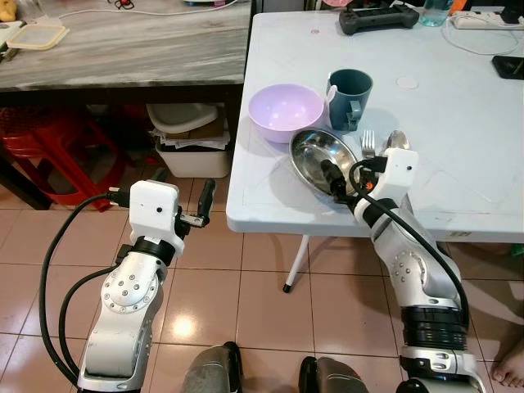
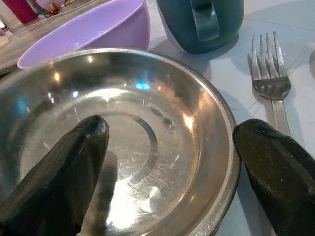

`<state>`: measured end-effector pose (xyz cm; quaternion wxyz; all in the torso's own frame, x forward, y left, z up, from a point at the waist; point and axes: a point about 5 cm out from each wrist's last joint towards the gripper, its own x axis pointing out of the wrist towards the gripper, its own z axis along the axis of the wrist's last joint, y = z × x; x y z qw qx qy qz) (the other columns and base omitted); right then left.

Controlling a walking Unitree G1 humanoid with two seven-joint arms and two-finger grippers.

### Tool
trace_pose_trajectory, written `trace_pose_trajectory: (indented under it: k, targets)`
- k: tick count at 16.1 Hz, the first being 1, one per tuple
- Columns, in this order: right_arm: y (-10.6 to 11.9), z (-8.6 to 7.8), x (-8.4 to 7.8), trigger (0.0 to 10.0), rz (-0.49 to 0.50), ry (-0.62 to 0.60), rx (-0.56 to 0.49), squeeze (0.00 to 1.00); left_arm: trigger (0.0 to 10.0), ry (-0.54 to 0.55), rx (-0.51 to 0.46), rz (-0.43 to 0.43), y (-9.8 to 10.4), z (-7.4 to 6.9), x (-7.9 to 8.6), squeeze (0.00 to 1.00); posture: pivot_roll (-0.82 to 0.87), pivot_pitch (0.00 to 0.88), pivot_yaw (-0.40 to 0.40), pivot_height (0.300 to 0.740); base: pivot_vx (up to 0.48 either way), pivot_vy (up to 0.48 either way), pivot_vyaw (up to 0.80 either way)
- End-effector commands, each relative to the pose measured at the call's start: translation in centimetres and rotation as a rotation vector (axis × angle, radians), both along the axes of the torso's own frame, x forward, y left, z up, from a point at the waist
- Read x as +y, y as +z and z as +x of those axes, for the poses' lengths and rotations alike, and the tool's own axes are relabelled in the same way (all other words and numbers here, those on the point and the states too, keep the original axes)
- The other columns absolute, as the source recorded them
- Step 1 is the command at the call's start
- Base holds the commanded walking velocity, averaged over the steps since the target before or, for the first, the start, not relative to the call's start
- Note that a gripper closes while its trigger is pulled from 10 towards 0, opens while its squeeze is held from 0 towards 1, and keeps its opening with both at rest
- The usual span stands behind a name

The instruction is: Setting the table

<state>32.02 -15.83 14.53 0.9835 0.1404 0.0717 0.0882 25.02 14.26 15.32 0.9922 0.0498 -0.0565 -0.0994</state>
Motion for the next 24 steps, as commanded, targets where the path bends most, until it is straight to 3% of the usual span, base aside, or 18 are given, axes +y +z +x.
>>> trace_pose_trajectory:
  k: [1, 7, 17, 18, 19, 24]
  targets:
    - [0.8, -0.1, -0.1, 10.0, 0.012, -0.003, -0.017, 0.0, 10.0, -0.001, -0.001, 0.012, 0.2, -0.2, 0.2, 0.0, 0.05, 0.148, 0.068, 0.74, 0.0, 0.0, 0.0]
    - [3.1, -0.7, 0.0, 10.0, 0.032, -0.005, -0.064, 0.0, 10.0, -0.005, -0.001, 0.01, 0.1, 0.0, 0.1, 0.0, 0.04, 0.144, 0.068, 0.74, 0.0, 0.0, 0.0]
    - [0.2, -0.1, -0.3, 10.0, 0.009, -0.03, 0.065, 0.0, 10.0, 0.004, 0.001, 0.012, 0.1, 0.0, 0.3, 0.0, 0.05, 0.15, 0.065, 0.74, 0.0, 0.0, 0.0]
    - [-0.6, 0.2, -0.3, 2.4, -0.018, -0.029, 0.107, 0.0, 10.0, -0.001, 0.002, 0.011, 0.0, 0.0, 0.1, 0.0, 0.05, 0.15, 0.067, 0.74, 0.0, 0.0, 0.0]
    - [-1.0, 0.4, -0.2, 0.0, -0.033, -0.024, 0.136, 0.0, 10.0, -0.004, 0.001, 0.01, 0.1, 0.1, 0.1, 0.0, 0.05, 0.149, 0.068, 0.74, 0.0, 0.0, 0.0]
    - [-0.9, 1.4, 0.2, 0.0, -0.036, 0.01, 0.164, 0.0, 10.0, -0.003, 0.001, 0.013, 0.1, 0.1, 0.2, 0.0, 0.05, 0.148, 0.065, 0.74, 0.0, 0.0, 0.0]
